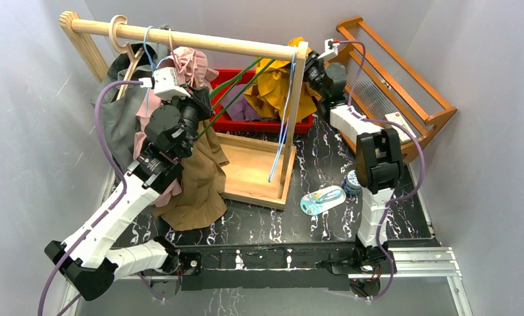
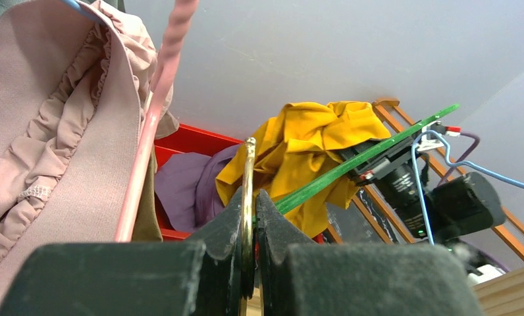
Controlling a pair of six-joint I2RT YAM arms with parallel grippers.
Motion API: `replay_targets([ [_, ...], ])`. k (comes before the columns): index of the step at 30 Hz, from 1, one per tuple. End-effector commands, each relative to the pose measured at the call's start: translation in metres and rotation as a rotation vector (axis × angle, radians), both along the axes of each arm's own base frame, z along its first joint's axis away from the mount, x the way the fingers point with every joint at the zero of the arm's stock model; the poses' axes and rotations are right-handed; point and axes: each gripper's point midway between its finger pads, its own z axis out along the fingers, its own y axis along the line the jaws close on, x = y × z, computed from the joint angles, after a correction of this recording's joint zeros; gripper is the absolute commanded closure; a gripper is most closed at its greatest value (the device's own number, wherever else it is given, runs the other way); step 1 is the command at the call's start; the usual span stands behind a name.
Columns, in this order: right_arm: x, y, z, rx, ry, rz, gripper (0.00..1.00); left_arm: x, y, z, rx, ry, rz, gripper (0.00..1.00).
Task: Remove the skirt from the hanger
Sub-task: Place the skirt in the bin.
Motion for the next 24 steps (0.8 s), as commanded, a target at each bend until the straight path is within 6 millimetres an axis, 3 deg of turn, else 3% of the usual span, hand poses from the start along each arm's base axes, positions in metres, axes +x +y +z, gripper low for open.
replay_targets([
  [1, -0.008, 0.021, 0.065, 0.104, -0.275, -0.088, 1.0, -0.003, 0.007, 0.028, -0.044, -0.068, 0.022, 1.0],
  [5, -0.002, 0.057, 0.017, 0.085, -0.184, -0.063, 1.0, -0.003, 0.007, 0.026, -0.041, -0.061, 0.021, 1.0],
  [8, -0.009, 0.087, -0.022, 0.049, -0.125, 0.012, 1.0, -0.004, 0.008, 0.025, -0.041, -0.06, 0.023, 1.0],
  [11, -0.014, 0.105, -0.062, 0.007, -0.026, 0.089, 1.0, -0.003, 0.006, 0.023, -0.039, -0.057, 0.016, 1.0],
  [19, -0.025, 0.106, -0.159, -0.165, 0.214, 0.12, 0.99, -0.001, 0.003, 0.021, -0.036, -0.055, 0.011, 1.0],
  [22, -0.027, 0.098, -0.187, -0.254, 0.295, 0.129, 0.84, 0.0, 0.002, 0.019, -0.035, -0.052, 0.007, 1.0],
  [24, -0.029, 0.091, -0.202, -0.312, 0.372, 0.154, 0.8, 0.0, 0.001, 0.019, -0.033, -0.05, 0.005, 1.0],
])
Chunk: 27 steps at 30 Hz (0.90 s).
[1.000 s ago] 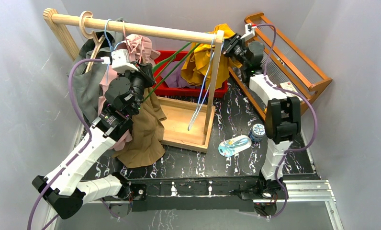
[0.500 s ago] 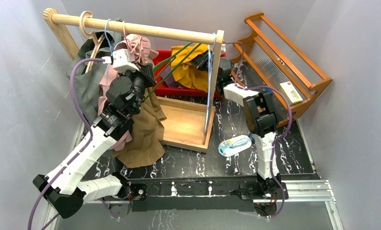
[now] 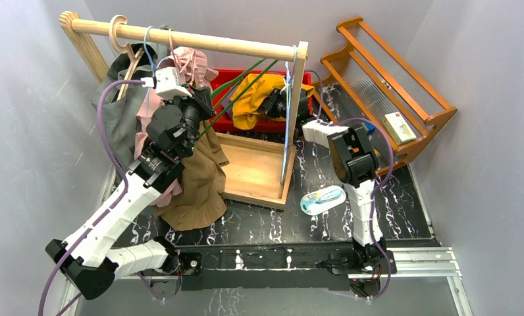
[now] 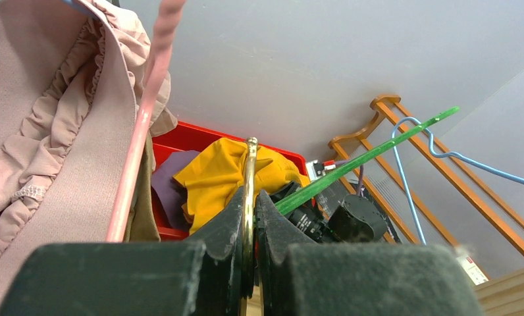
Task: Remove the skirt from the hanger
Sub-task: Place the skirt in the bin.
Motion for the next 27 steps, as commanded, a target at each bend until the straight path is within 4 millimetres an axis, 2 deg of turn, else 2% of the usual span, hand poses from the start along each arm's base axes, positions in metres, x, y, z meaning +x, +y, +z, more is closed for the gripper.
replay_targets([
  [1, -0.003, -0.02, -0.034, -0.149, 0.155, 0.049, 0.79, -0.002, 0.004, 0.021, -0.035, -0.056, 0.008, 1.0],
  [3, -0.01, -0.028, -0.046, -0.187, 0.268, 0.08, 0.72, -0.002, 0.005, 0.021, -0.032, -0.055, 0.013, 1.0],
  [5, -0.017, -0.034, -0.045, -0.204, 0.311, 0.124, 0.63, -0.002, 0.005, 0.022, -0.033, -0.054, 0.017, 1.0],
  [10, -0.034, -0.054, -0.033, -0.291, 0.311, 0.149, 0.3, 0.0, -0.001, 0.022, -0.03, -0.053, -0.003, 1.0],
  [14, -0.052, -0.075, -0.018, -0.332, 0.306, 0.173, 0.12, 0.002, -0.006, 0.023, -0.024, -0.051, -0.025, 1.0],
  [20, -0.076, -0.11, 0.005, -0.342, 0.277, 0.195, 0.04, 0.002, -0.008, 0.022, -0.014, -0.056, -0.033, 1.0],
  [25, -0.069, -0.162, 0.011, -0.338, 0.274, 0.11, 0.03, 0.003, -0.01, 0.023, -0.01, -0.063, -0.04, 1.0],
  [27, -0.062, -0.175, 0.015, -0.326, 0.266, 0.095, 0.03, 0.003, -0.01, 0.022, -0.007, -0.062, -0.041, 1.0],
])
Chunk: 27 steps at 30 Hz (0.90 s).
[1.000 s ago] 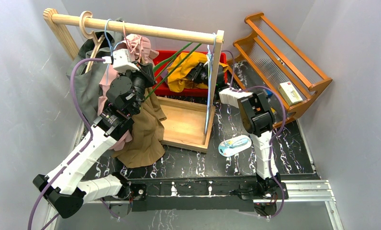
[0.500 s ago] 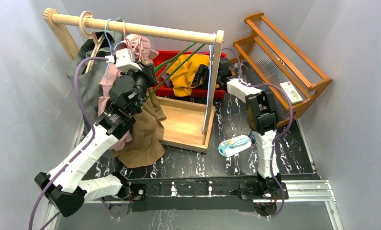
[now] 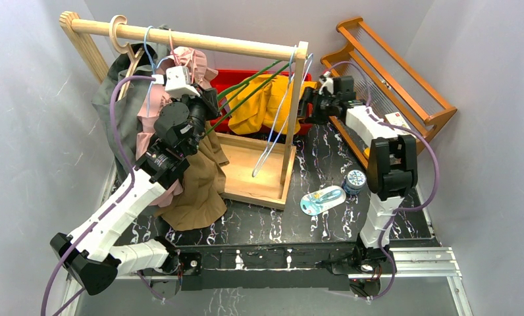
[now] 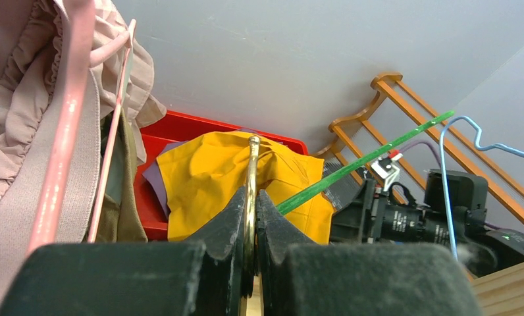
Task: Remove the skirt from the hanger
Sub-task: Place the skirt in the bin, then adjust the skirt in the bin.
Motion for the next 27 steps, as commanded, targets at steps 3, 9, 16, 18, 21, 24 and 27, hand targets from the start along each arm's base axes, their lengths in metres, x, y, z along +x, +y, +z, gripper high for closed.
replay_targets([
  [3, 0.019, -0.039, 0.021, -0.008, -0.067, -0.029, 0.05, -0.006, 0.005, 0.035, -0.044, -0.085, 0.0, 1.0],
  [9, 0.037, -0.002, 0.025, 0.091, -0.08, 0.051, 0.29, -0.006, 0.004, 0.034, -0.046, -0.086, -0.003, 1.0],
  [16, 0.058, 0.048, 0.003, 0.142, -0.07, 0.026, 0.34, -0.005, 0.005, 0.033, -0.033, -0.081, 0.002, 1.0],
  [18, 0.07, 0.062, -0.005, 0.144, -0.069, 0.016, 0.4, -0.006, 0.005, 0.034, -0.032, -0.081, 0.0, 1.0],
  [21, 0.098, 0.074, -0.021, 0.116, -0.097, -0.033, 0.57, -0.006, 0.005, 0.034, -0.039, -0.079, -0.003, 1.0],
  [24, 0.135, 0.069, -0.034, 0.057, -0.145, -0.149, 0.64, -0.007, 0.004, 0.033, -0.04, -0.075, -0.009, 1.0],
  [27, 0.152, 0.058, -0.059, -0.06, -0.177, -0.221, 0.69, -0.008, 0.005, 0.035, -0.047, -0.077, -0.009, 1.0],
])
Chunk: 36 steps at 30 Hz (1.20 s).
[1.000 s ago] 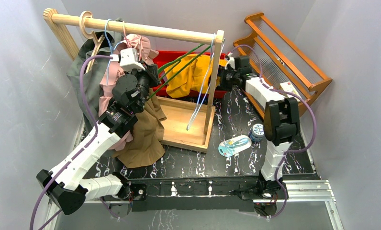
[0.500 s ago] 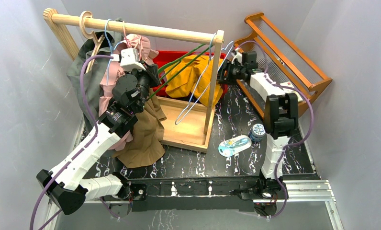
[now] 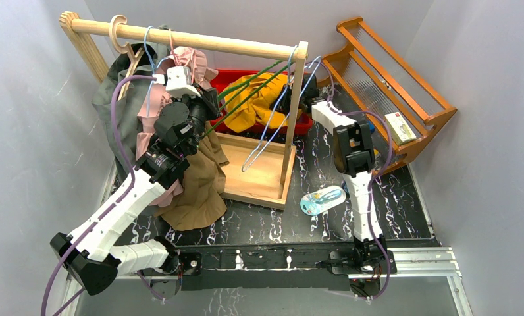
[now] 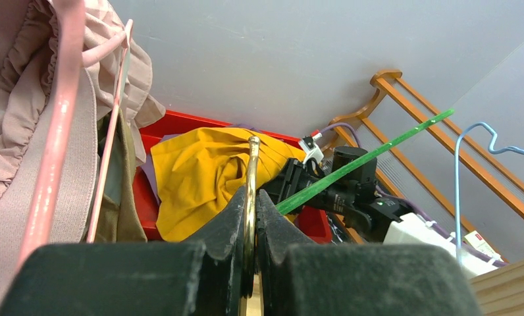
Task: Remove the skirt from the hanger
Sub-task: Adjust the skirt in the bin.
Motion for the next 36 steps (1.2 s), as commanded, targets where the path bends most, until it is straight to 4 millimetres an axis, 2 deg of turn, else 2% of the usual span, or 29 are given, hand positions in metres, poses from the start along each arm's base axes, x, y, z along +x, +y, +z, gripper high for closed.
replay_targets([
  [1, 0.049, -0.022, -0.002, -0.14, -0.148, -0.186, 0.69, -0.008, 0.007, 0.035, -0.061, -0.077, 0.004, 1.0],
  [4, 0.039, -0.02, -0.012, -0.166, -0.123, -0.143, 0.68, -0.008, 0.007, 0.035, -0.061, -0.077, 0.004, 1.0],
  [6, 0.029, -0.017, 0.0, -0.157, -0.109, -0.102, 0.64, -0.008, 0.007, 0.034, -0.061, -0.077, 0.002, 1.0],
  [8, 0.019, -0.019, 0.026, -0.17, -0.114, -0.08, 0.58, -0.008, 0.008, 0.034, -0.058, -0.076, 0.006, 1.0],
  [13, -0.002, -0.043, 0.113, -0.178, -0.195, -0.103, 0.38, -0.009, 0.011, 0.035, -0.055, -0.081, 0.021, 1.0],
  [16, -0.016, -0.061, 0.135, -0.157, -0.193, -0.112, 0.3, -0.008, 0.012, 0.035, -0.048, -0.084, 0.03, 1.0],
  [18, -0.027, -0.066, 0.134, -0.15, -0.161, -0.094, 0.29, -0.008, 0.014, 0.036, -0.047, -0.087, 0.035, 1.0],
  [20, -0.041, -0.063, 0.13, -0.134, -0.129, -0.046, 0.3, -0.009, 0.015, 0.036, -0.049, -0.09, 0.037, 1.0],
  [24, -0.08, -0.039, 0.133, 0.012, -0.092, 0.084, 0.4, -0.01, 0.015, 0.036, -0.052, -0.09, 0.035, 1.0],
  [26, -0.095, -0.027, 0.137, 0.059, -0.109, 0.123, 0.42, -0.01, 0.015, 0.037, -0.052, -0.089, 0.034, 1.0],
  [29, -0.118, -0.009, 0.123, 0.103, -0.056, 0.2, 0.42, -0.01, 0.015, 0.036, -0.047, -0.087, 0.036, 1.0],
  [32, -0.121, -0.003, 0.101, 0.081, -0.024, 0.211, 0.34, -0.009, 0.015, 0.036, -0.046, -0.087, 0.037, 1.0],
  [36, -0.105, -0.005, 0.078, 0.029, -0.028, 0.193, 0.25, -0.008, 0.012, 0.034, -0.051, -0.083, 0.027, 1.0],
])
